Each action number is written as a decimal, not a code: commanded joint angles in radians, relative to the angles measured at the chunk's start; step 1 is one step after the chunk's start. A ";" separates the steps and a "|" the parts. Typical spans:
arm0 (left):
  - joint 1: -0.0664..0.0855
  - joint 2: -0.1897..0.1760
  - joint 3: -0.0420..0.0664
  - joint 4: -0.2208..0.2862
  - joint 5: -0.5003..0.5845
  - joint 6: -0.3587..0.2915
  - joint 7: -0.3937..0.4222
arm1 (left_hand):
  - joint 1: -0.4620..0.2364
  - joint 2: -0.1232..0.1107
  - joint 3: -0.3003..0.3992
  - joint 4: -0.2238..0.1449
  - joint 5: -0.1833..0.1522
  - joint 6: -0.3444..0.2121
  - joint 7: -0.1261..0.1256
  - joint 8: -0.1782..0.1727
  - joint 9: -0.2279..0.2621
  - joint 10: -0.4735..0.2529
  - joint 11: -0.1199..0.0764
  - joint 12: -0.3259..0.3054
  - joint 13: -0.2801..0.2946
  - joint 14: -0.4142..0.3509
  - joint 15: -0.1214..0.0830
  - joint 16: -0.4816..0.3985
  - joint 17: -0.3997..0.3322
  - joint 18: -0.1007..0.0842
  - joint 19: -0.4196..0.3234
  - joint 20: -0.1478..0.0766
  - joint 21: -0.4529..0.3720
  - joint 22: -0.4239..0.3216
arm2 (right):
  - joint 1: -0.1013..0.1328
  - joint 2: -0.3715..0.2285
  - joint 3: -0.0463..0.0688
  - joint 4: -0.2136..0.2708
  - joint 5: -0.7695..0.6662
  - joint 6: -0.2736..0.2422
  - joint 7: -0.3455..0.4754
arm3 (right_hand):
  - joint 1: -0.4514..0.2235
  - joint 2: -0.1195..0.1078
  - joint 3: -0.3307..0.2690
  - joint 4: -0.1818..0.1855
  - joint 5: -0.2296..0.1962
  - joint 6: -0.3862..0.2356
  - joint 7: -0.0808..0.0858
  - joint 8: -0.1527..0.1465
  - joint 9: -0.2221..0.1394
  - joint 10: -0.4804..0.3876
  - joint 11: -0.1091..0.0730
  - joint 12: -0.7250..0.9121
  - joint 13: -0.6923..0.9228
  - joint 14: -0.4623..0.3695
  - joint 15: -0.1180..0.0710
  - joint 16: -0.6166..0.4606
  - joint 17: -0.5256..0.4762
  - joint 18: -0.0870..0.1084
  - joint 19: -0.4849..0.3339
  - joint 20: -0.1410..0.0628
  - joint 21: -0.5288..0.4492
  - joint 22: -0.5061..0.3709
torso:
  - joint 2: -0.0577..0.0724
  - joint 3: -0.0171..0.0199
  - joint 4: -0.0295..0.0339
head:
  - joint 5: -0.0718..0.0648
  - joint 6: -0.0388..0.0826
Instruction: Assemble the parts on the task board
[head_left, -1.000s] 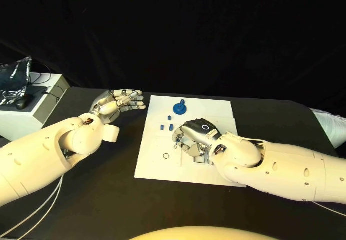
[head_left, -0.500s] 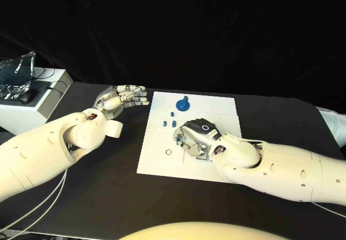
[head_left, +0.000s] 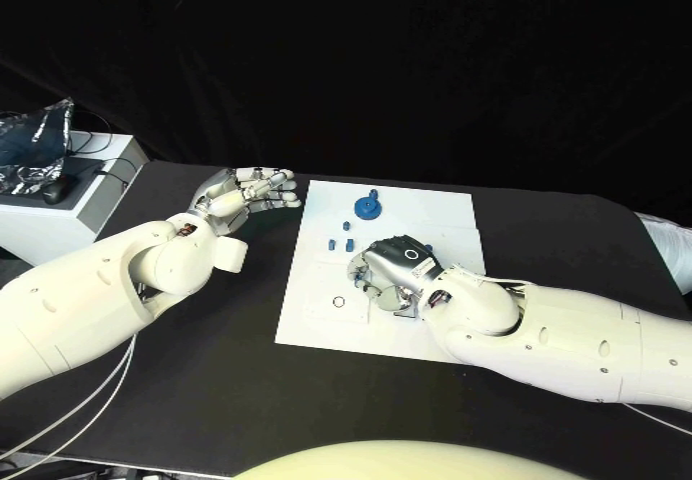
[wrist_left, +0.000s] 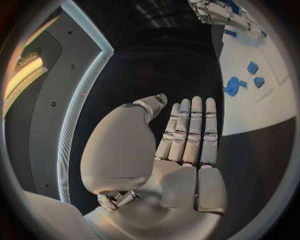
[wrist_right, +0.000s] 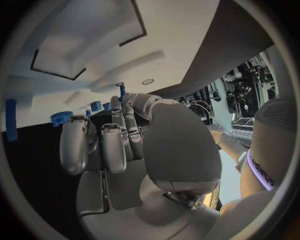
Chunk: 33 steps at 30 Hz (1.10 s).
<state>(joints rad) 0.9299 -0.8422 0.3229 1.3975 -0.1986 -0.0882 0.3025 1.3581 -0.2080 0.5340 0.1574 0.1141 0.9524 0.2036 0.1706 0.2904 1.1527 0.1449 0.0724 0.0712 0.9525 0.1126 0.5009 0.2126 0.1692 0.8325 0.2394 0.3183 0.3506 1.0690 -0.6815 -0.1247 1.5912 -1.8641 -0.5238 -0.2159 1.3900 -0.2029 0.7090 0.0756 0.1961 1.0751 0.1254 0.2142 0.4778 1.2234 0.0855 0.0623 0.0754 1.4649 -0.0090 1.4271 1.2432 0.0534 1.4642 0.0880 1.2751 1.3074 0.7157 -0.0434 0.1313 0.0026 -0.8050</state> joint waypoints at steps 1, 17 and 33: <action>0.000 0.000 0.001 0.003 -0.004 0.009 0.001 | 0.004 -0.006 -0.005 0.004 0.001 -0.004 0.002 0.001 -0.001 -0.002 0.004 -0.004 0.001 0.006 -0.003 -0.006 0.001 0.013 0.008 0.002 -0.004 -0.002 | -0.001 -0.001 0.000 -0.002 -0.019 0.010 0.005 | 0.001 0.011 0.007 -0.002 0.003 0.003 0.005 0.007 0.001 0.027 -0.019 0.003 0.001 0.041 -0.007 -0.003 -0.001 0.009 0.021 -0.007 -0.006 0.088 | -0.001 -0.0006 -0.0002 | 0.001 -0.003; 0.000 -0.001 0.001 0.001 -0.006 0.012 -0.003 | 0.004 -0.006 -0.006 0.005 0.001 -0.005 0.003 0.001 -0.002 -0.002 0.005 -0.004 0.001 0.006 -0.002 -0.009 0.002 0.013 0.009 0.003 -0.008 -0.004 | -0.001 -0.005 0.000 -0.002 -0.029 0.007 0.004 | 0.001 0.011 0.008 -0.004 0.003 0.003 0.006 0.007 0.002 0.028 -0.018 0.003 0.000 0.041 -0.007 -0.003 -0.001 0.009 0.021 -0.007 -0.004 0.089 | 0.000 0.0005 0.0002 | 0.002 -0.005; 0.000 -0.002 0.001 0.001 -0.007 0.014 -0.005 | 0.004 -0.006 -0.006 0.005 0.001 -0.005 0.003 0.001 -0.002 -0.002 0.005 -0.004 0.001 0.006 -0.002 -0.009 0.002 0.013 0.009 0.003 -0.008 -0.004 | -0.007 0.004 -0.001 -0.007 -0.028 0.025 0.011 | 0.000 0.011 0.008 -0.005 0.003 0.003 0.006 0.007 0.002 0.028 -0.018 0.003 0.000 0.041 -0.007 -0.004 -0.002 0.009 0.021 -0.007 -0.005 0.089 | 0.000 -0.0005 -0.0004 | 0.008 -0.012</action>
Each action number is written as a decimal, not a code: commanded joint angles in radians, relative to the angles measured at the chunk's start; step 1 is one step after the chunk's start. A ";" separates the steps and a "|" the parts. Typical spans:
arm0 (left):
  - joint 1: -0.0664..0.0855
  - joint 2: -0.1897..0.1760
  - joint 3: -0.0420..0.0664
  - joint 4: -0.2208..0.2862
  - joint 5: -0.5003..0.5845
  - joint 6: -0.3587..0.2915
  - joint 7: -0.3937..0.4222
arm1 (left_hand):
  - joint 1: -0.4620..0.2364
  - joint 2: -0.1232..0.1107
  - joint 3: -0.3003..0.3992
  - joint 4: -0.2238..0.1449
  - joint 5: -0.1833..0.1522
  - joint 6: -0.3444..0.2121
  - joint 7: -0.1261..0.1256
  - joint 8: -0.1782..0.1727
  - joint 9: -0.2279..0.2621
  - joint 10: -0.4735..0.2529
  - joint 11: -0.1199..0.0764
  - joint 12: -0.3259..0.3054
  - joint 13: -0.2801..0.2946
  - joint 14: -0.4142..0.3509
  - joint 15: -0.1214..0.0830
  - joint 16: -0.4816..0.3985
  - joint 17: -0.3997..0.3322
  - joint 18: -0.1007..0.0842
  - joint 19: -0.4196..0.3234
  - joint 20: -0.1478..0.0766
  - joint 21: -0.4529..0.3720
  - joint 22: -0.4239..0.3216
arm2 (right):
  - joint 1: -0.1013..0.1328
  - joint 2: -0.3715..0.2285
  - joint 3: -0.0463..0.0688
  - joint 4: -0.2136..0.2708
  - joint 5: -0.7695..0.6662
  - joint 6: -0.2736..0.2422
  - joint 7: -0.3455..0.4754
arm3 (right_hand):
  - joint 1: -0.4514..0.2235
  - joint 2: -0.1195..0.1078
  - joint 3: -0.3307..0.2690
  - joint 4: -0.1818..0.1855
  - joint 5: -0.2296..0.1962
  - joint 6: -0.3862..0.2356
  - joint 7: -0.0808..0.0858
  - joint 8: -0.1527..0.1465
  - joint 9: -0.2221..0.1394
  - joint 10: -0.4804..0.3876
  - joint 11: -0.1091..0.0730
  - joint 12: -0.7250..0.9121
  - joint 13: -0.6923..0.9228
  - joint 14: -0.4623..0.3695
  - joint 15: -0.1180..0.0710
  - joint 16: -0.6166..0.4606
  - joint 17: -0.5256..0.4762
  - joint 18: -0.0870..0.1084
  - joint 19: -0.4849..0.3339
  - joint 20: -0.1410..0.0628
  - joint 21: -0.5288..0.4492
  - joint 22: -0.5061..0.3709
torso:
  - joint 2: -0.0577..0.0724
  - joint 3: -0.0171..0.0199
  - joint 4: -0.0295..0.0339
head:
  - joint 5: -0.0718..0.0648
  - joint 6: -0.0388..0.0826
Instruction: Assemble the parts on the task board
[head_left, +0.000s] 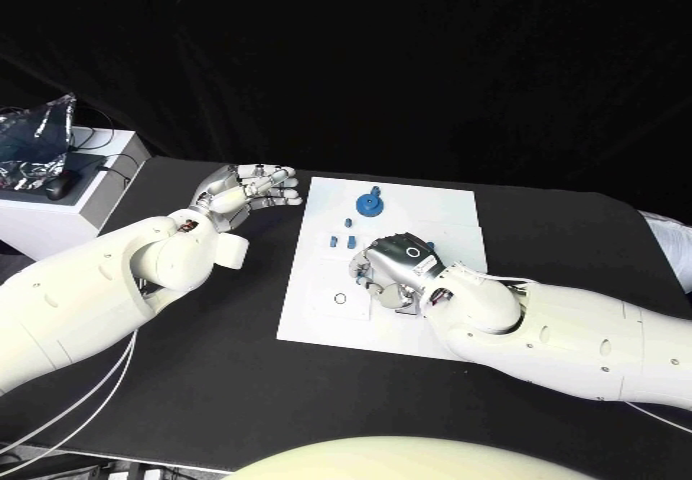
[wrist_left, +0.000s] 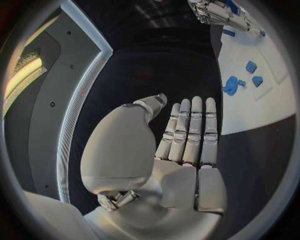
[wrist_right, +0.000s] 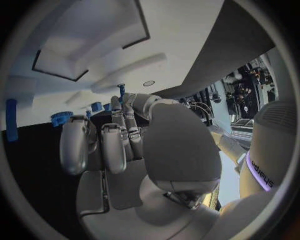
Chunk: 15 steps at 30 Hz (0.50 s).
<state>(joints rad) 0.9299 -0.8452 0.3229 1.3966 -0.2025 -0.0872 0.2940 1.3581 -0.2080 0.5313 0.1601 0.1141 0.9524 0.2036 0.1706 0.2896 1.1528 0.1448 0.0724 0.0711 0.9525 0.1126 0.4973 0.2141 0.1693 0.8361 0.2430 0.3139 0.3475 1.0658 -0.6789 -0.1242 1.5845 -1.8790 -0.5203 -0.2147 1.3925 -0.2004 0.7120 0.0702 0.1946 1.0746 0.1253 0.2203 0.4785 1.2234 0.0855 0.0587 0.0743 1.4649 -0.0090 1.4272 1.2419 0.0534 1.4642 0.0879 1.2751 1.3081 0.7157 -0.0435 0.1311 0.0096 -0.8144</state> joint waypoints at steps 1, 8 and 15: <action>0.000 0.001 0.001 0.001 -0.003 0.013 0.003 | 0.004 -0.006 -0.003 0.002 0.001 -0.005 0.003 0.001 -0.001 -0.002 0.005 -0.004 0.001 0.006 -0.002 -0.005 0.001 0.013 0.005 -0.001 -0.003 -0.001 | -0.004 0.001 -0.002 0.000 -0.014 0.023 0.010 | -0.002 0.008 0.005 0.001 0.004 0.003 0.006 0.001 0.002 0.028 -0.018 0.007 0.001 0.041 -0.007 -0.004 -0.001 0.009 0.021 -0.007 -0.005 0.088 | 0.000 -0.0006 -0.0001 | 0.001 -0.003; 0.000 0.000 0.001 0.001 -0.003 0.014 0.002 | 0.006 -0.005 -0.003 0.002 0.002 -0.004 0.003 0.001 -0.001 -0.003 0.005 -0.005 0.001 0.006 -0.002 -0.008 0.003 0.013 0.006 -0.001 -0.006 -0.003 | -0.005 0.001 -0.003 -0.003 -0.022 0.041 0.002 | -0.003 0.008 0.006 -0.001 0.003 0.003 0.007 0.002 0.003 0.029 -0.018 0.007 0.000 0.041 -0.006 -0.004 -0.002 0.009 0.020 -0.006 -0.007 0.087 | -0.001 -0.0005 -0.0004 | 0.001 -0.004; 0.000 0.000 0.001 0.001 -0.004 0.015 0.002 | 0.006 -0.005 -0.003 0.002 0.002 -0.004 0.003 0.001 -0.001 -0.003 0.005 -0.005 0.001 0.006 -0.002 -0.008 0.003 0.013 0.006 -0.001 -0.006 -0.003 | -0.005 0.002 -0.004 -0.004 -0.024 0.061 0.003 | -0.005 0.007 0.005 -0.001 0.002 0.003 0.007 0.002 0.003 0.029 -0.017 0.006 0.000 0.041 -0.006 -0.004 -0.002 0.009 0.020 -0.006 -0.006 0.088 | -0.001 -0.0002 0.0006 | 0.001 -0.005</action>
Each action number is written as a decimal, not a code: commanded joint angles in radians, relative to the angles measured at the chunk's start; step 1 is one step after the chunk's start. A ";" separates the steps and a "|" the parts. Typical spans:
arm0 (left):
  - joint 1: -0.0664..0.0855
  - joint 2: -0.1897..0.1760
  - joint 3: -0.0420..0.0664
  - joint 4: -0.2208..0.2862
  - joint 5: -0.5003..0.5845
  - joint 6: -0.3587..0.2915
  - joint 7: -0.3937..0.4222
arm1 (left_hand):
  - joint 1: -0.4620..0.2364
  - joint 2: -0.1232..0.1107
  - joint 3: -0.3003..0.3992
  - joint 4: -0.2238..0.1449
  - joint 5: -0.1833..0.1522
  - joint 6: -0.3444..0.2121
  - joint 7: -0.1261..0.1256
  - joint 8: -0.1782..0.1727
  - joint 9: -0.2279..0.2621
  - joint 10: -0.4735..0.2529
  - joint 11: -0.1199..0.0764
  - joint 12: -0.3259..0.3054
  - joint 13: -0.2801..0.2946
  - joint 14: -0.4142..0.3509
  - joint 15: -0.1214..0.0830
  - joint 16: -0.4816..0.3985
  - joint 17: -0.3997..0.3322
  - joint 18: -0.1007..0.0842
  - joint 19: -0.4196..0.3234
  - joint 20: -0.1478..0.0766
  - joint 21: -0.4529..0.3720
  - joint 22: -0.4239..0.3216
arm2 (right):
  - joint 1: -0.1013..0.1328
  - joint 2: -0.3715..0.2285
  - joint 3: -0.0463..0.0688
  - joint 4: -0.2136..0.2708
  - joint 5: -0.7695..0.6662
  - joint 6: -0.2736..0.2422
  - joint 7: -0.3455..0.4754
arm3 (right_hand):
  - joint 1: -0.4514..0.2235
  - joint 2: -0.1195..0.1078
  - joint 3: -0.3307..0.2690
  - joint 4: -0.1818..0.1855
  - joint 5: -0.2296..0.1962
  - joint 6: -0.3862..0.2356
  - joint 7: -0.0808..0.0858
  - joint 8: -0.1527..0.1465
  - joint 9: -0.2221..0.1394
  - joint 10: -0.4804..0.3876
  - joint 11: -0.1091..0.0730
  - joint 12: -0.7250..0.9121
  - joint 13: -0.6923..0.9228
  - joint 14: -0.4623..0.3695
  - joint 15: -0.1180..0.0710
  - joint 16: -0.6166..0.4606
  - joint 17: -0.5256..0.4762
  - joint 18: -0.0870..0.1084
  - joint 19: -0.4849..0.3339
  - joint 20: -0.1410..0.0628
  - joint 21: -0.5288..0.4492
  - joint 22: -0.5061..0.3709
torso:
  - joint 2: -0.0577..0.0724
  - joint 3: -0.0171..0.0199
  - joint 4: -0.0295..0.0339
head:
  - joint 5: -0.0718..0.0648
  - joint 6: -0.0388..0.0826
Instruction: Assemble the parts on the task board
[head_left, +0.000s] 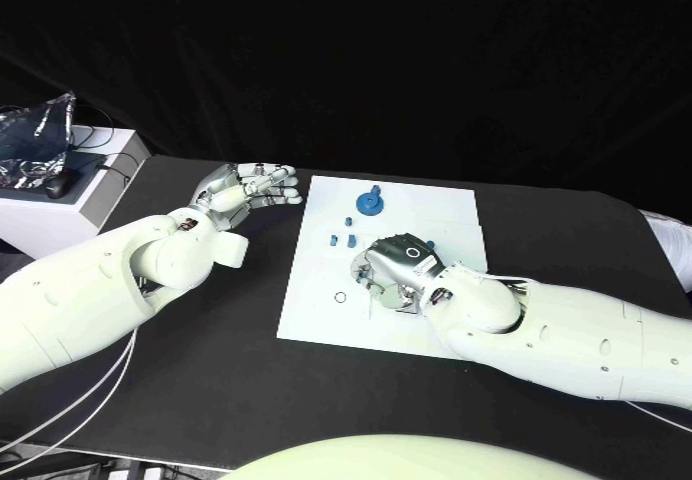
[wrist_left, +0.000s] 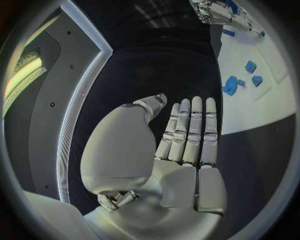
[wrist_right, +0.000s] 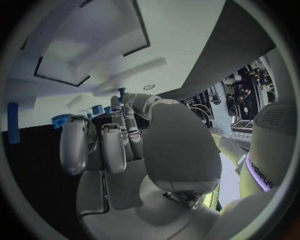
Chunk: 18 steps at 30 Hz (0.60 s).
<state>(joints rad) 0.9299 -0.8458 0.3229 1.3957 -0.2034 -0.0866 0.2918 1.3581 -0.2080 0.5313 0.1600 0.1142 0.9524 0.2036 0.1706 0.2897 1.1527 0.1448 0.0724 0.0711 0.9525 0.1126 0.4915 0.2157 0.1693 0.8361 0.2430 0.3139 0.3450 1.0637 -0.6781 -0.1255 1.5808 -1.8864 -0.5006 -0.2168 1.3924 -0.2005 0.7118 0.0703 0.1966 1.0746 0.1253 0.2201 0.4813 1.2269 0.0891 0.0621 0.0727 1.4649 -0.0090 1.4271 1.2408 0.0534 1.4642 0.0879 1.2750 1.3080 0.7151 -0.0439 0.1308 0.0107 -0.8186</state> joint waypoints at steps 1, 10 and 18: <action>0.000 0.001 0.001 0.002 -0.003 0.014 0.004 | 0.006 -0.005 -0.003 0.002 0.002 -0.004 0.003 0.001 -0.001 -0.003 0.005 -0.005 0.001 0.006 -0.002 -0.003 0.001 0.013 0.006 -0.001 -0.006 -0.001 | -0.003 0.002 -0.003 -0.001 -0.017 0.042 0.005 | -0.006 0.006 0.005 -0.002 0.000 0.003 0.008 0.002 0.001 0.025 -0.020 0.002 0.001 0.041 -0.006 -0.003 0.000 0.009 0.020 -0.006 -0.006 0.088 | 0.000 0.0003 0.0004 | 0.000 0.000; 0.000 0.001 0.001 0.002 -0.003 0.015 0.001 | 0.006 -0.004 -0.004 0.003 0.001 -0.004 0.003 0.001 -0.001 -0.004 0.005 -0.005 0.001 0.006 -0.002 -0.005 0.002 0.012 0.007 0.000 -0.008 -0.002 | -0.003 0.004 -0.005 -0.005 -0.013 0.031 0.021 | -0.070 -0.053 -0.048 0.006 -0.006 -0.052 0.023 -0.034 -0.011 -0.042 0.000 -0.001 -0.009 0.037 0.013 -0.006 -0.012 0.013 0.011 0.009 -0.033 0.076 | 0.000 0.0005 -0.0003 | 0.000 0.001; 0.000 0.000 0.001 0.001 -0.002 0.016 -0.004 | 0.002 0.000 -0.006 0.010 0.001 -0.004 0.004 0.001 -0.002 -0.005 0.006 -0.005 0.002 0.008 -0.001 -0.010 0.006 0.013 0.010 0.000 -0.015 -0.007 | -0.003 -0.002 -0.006 0.004 -0.007 -0.001 0.028 | -0.091 -0.079 -0.113 0.022 -0.023 -0.082 0.013 -0.061 -0.030 -0.092 -0.001 0.000 -0.008 0.030 0.012 -0.018 -0.036 0.023 -0.001 0.012 -0.083 0.048 | 0.001 0.0012 0.0004 | -0.001 0.001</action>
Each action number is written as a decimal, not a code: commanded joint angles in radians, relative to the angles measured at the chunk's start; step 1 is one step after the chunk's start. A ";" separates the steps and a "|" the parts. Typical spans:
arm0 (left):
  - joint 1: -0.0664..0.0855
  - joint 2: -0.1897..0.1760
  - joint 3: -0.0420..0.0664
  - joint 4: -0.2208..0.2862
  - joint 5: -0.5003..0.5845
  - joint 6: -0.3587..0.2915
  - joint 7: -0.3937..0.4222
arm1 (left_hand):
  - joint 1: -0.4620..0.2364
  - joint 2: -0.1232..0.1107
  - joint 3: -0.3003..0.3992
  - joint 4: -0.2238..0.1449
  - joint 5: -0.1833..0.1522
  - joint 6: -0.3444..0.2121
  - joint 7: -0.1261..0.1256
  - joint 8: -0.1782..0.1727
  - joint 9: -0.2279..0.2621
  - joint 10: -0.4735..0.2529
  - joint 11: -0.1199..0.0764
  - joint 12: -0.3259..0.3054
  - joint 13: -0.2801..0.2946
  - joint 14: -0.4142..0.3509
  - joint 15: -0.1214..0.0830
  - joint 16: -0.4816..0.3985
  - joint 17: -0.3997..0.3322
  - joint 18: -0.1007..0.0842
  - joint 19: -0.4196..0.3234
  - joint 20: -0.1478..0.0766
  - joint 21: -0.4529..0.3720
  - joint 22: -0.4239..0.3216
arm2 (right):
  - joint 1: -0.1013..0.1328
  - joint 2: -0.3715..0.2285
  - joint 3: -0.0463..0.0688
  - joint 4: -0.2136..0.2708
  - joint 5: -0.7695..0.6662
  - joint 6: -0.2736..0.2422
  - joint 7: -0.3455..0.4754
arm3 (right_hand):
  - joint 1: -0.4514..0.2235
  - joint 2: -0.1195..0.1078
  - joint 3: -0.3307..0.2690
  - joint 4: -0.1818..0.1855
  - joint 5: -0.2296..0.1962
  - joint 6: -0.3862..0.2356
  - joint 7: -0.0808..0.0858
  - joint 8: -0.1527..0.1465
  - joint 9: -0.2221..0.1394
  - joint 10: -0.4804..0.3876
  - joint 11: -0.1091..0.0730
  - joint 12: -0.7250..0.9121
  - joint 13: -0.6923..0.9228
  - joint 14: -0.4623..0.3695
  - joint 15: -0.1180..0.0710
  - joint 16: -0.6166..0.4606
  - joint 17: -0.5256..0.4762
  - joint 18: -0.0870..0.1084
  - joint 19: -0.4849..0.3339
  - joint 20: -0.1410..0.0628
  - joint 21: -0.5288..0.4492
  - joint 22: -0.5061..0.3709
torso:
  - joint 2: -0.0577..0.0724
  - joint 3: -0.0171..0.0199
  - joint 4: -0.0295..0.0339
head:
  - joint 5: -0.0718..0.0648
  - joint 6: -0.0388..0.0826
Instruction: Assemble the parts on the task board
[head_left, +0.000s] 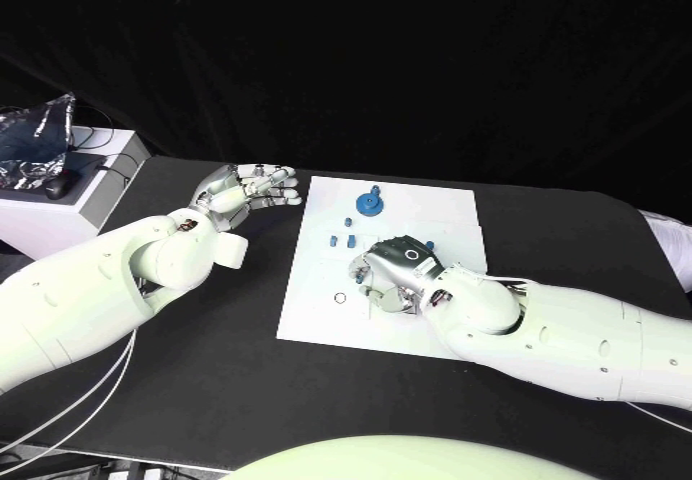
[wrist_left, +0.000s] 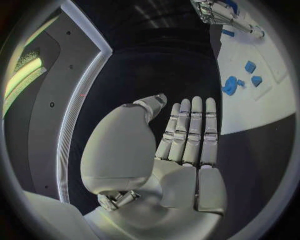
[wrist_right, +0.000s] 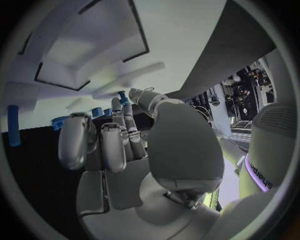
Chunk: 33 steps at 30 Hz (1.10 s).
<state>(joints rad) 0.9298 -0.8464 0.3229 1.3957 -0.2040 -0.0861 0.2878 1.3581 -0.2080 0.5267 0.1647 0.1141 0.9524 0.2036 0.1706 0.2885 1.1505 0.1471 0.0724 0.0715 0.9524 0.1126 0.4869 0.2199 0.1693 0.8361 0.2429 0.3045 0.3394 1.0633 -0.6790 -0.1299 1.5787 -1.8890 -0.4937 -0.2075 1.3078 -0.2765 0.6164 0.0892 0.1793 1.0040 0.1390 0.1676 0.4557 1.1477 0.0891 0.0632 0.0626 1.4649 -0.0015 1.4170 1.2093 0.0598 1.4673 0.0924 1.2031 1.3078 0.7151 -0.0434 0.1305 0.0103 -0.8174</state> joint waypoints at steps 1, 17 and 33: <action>0.000 0.001 0.001 0.000 -0.002 0.016 -0.001 | 0.002 0.000 -0.001 0.005 0.001 -0.004 0.004 0.001 -0.001 -0.002 0.004 -0.005 0.001 0.008 -0.001 -0.006 0.002 0.013 0.010 0.000 -0.005 -0.002 | -0.002 -0.002 -0.002 0.008 -0.004 -0.014 0.018 | -0.004 -0.003 -0.029 0.003 -0.007 -0.018 -0.003 -0.013 -0.008 -0.019 0.000 -0.001 0.002 0.030 0.005 -0.007 -0.005 0.017 -0.004 0.007 -0.012 0.047 | 0.001 0.0007 0.0007 | -0.001 0.000; 0.000 0.000 0.001 -0.001 -0.001 0.021 -0.007 | 0.001 0.001 -0.002 0.007 0.000 -0.004 0.004 0.001 -0.001 -0.003 0.004 -0.005 0.002 0.008 -0.001 -0.008 0.003 0.013 0.012 0.000 -0.007 -0.004 | -0.002 -0.012 -0.001 0.017 -0.005 -0.077 -0.012 | 0.029 0.013 -0.090 0.007 -0.004 -0.025 -0.005 -0.032 -0.028 -0.061 0.007 -0.001 0.002 0.028 0.010 -0.013 -0.020 0.021 -0.006 0.011 -0.042 0.031 | 0.001 0.0007 -0.0001 | -0.005 0.003; 0.000 0.001 0.001 -0.002 -0.002 0.026 -0.008 | 0.001 0.001 -0.004 0.007 -0.001 -0.004 0.004 0.001 -0.002 -0.004 0.004 -0.006 0.001 0.008 -0.001 -0.011 0.004 0.013 0.013 0.000 -0.010 -0.005 | 0.013 -0.079 0.011 0.063 0.051 -0.102 -0.031 | 0.052 0.019 -0.110 0.011 0.010 -0.036 0.006 -0.049 -0.045 -0.052 0.005 0.006 0.005 0.027 0.010 -0.015 -0.026 0.021 -0.004 0.011 -0.046 0.028 | -0.002 -0.0007 -0.0009 | -0.020 0.016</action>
<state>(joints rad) 0.9297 -0.8470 0.3228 1.3919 -0.2042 -0.0788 0.2753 1.3581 -0.2080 0.5228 0.1685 0.1142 0.9524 0.2036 0.1706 0.2877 1.1491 0.1485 0.0724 0.0719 0.9524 0.1126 0.4830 0.2225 0.1694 0.8434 0.2430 0.2983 0.3349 1.0697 -0.7489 -0.1217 1.6337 -1.8772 -0.5905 -0.2300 1.3515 -0.2568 0.5114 0.0996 0.1843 0.9663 0.1364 0.1230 0.4121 1.0874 0.0963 0.0633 0.0663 1.4686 0.0021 1.4056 1.1843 0.0691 1.4607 0.0989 1.1589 1.3074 0.7145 -0.0433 0.1299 -0.0049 -0.8053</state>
